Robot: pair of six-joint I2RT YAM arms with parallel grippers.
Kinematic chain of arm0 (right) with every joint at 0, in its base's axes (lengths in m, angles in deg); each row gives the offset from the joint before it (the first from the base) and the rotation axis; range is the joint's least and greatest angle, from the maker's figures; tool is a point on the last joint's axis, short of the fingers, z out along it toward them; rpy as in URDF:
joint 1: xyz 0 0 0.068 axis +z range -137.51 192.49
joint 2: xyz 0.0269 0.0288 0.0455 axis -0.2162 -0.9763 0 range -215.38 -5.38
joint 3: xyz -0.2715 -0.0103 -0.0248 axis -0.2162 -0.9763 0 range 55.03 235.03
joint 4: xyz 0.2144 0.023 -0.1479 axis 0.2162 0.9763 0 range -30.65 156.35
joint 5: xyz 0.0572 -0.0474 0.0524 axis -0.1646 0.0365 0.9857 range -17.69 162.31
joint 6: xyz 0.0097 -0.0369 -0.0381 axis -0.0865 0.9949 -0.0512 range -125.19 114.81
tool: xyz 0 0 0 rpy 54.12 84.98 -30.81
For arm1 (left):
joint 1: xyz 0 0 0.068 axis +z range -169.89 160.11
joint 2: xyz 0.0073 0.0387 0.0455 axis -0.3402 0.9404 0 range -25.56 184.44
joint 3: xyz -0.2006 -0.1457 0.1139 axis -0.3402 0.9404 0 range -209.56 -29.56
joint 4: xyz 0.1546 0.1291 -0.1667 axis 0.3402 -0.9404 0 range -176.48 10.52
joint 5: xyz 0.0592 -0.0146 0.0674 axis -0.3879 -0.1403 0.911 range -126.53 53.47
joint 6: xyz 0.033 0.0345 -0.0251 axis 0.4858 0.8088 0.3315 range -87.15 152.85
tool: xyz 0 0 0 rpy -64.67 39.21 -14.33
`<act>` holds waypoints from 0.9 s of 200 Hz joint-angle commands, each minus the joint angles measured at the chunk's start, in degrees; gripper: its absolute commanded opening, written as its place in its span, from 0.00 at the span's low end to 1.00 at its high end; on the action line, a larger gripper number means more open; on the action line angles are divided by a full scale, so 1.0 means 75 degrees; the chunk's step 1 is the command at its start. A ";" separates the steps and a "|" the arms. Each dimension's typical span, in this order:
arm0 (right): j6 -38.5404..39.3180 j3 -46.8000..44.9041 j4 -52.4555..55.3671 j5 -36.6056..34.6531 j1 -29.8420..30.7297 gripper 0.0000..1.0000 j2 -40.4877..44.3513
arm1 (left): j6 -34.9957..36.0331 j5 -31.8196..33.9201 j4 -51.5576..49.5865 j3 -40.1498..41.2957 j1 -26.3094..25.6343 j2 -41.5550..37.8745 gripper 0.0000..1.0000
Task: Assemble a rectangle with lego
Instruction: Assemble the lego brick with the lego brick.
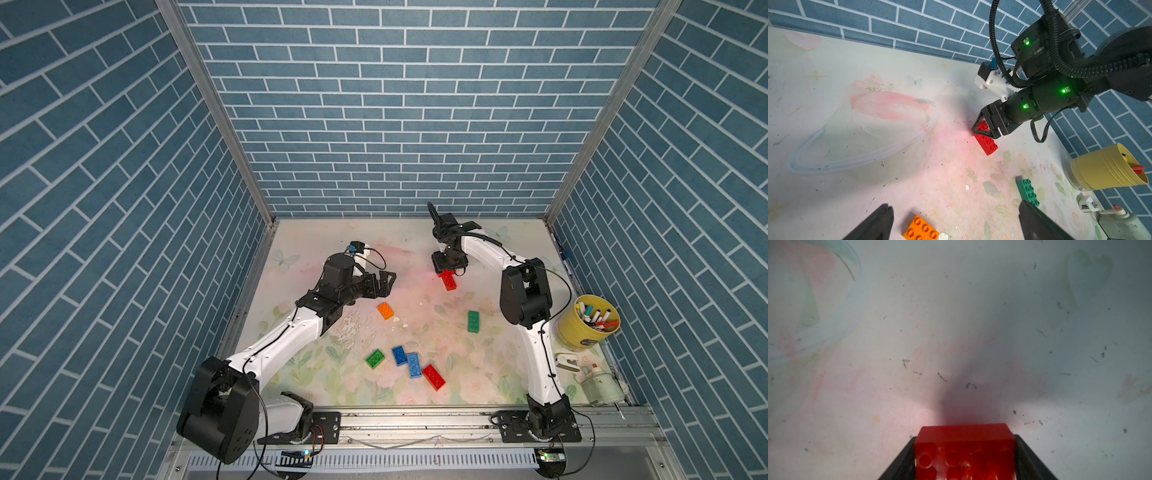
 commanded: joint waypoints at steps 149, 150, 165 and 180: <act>-0.0288 -0.1048 -0.0191 -0.0514 0.0203 0.51 -0.0107 | 0.0010 0.0008 0.0079 -0.0092 0.0057 -0.0049 1.00; -0.0296 -0.1052 -0.0191 -0.0511 0.0203 0.51 -0.0098 | 0.0005 0.0002 0.0075 -0.0092 0.0057 -0.0049 1.00; -0.0417 -0.1022 -0.0222 -0.0573 0.0200 0.51 0.0022 | 0.0010 0.0006 0.0073 -0.0092 0.0057 -0.0060 1.00; -0.0551 -0.1022 -0.0278 -0.0602 0.0203 0.51 0.0172 | 0.0011 0.0003 0.0078 -0.0092 0.0057 -0.0066 1.00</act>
